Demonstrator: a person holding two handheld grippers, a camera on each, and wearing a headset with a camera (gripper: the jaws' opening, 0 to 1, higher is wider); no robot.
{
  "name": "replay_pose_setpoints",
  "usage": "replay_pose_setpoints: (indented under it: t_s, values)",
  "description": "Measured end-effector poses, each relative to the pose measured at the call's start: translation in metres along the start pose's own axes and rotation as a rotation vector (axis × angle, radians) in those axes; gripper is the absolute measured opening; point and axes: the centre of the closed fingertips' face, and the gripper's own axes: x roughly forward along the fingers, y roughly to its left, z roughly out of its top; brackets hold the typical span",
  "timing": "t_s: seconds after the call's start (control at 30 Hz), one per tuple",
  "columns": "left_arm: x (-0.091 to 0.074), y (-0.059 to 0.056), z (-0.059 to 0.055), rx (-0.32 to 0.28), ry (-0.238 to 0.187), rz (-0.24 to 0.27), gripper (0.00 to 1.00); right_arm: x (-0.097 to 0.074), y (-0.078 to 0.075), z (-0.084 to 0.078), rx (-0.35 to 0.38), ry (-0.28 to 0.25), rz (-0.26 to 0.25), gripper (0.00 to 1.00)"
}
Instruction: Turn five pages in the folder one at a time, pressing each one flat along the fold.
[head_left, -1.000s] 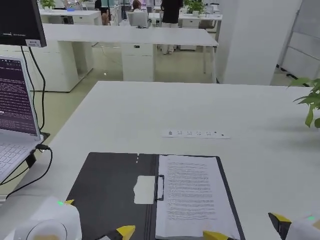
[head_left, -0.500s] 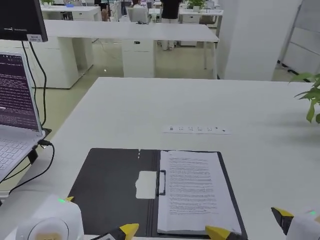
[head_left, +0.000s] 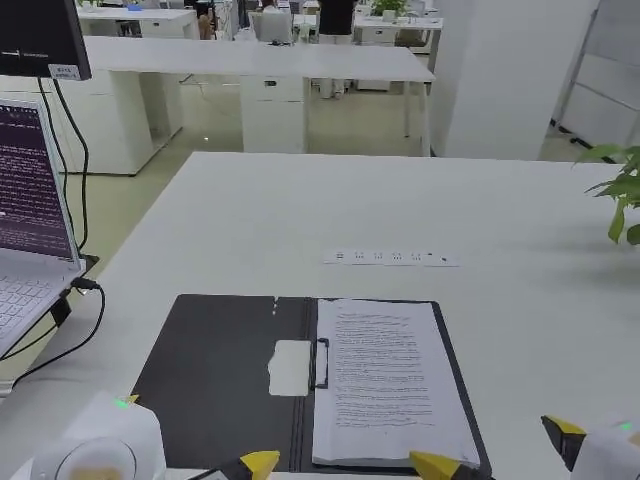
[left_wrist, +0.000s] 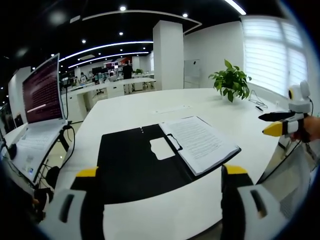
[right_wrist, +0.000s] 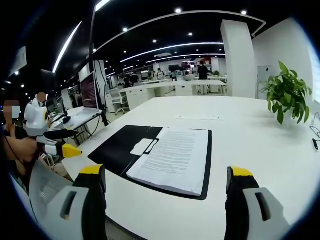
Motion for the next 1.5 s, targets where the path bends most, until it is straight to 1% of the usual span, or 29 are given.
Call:
replay_pose_setpoints:
  t_s: [0.07, 0.2, 0.5, 0.7, 0.83, 0.97, 1.03, 1.17, 1.37, 1.5]
  values:
    - [0.0, -0.001, -0.001, -0.001, 0.006, -0.003, 0.99, 0.0, 0.0, 0.0, 0.001, 0.002, 0.0, 1.0]
    - [0.001, -0.001, 0.0, 0.002, 0.001, -0.001, 0.99, 0.0, -0.001, 0.0, 0.001, 0.0, 0.0, 1.0]
    - [0.002, -0.002, -0.001, 0.004, 0.005, -0.005, 0.99, 0.0, -0.001, -0.002, -0.001, 0.004, -0.002, 1.0]
    - [0.005, -0.005, -0.001, 0.008, 0.011, -0.014, 0.99, -0.001, -0.001, -0.003, 0.0, 0.006, -0.003, 1.0]
    - [0.012, -0.011, 0.0, 0.021, 0.021, -0.031, 0.99, -0.003, 0.0, -0.002, 0.006, -0.002, -0.004, 1.0]
    - [0.019, -0.018, 0.002, 0.031, 0.032, -0.058, 0.96, -0.005, 0.001, -0.001, 0.009, -0.01, -0.004, 1.0]
    - [0.023, -0.022, 0.004, 0.045, 0.028, -0.07, 0.96, -0.007, 0.002, -0.001, 0.011, -0.011, -0.007, 1.0]
    - [0.032, -0.029, 0.007, 0.064, 0.034, -0.095, 0.96, -0.01, 0.002, -0.001, 0.021, -0.016, -0.013, 1.0]
    - [0.042, -0.037, 0.007, 0.086, 0.044, -0.125, 0.96, -0.015, 0.002, -0.001, 0.032, -0.026, -0.028, 1.0]
    - [0.049, -0.043, 0.007, 0.1, 0.049, -0.149, 0.95, -0.018, 0.005, -0.002, 0.036, -0.028, -0.033, 1.0]
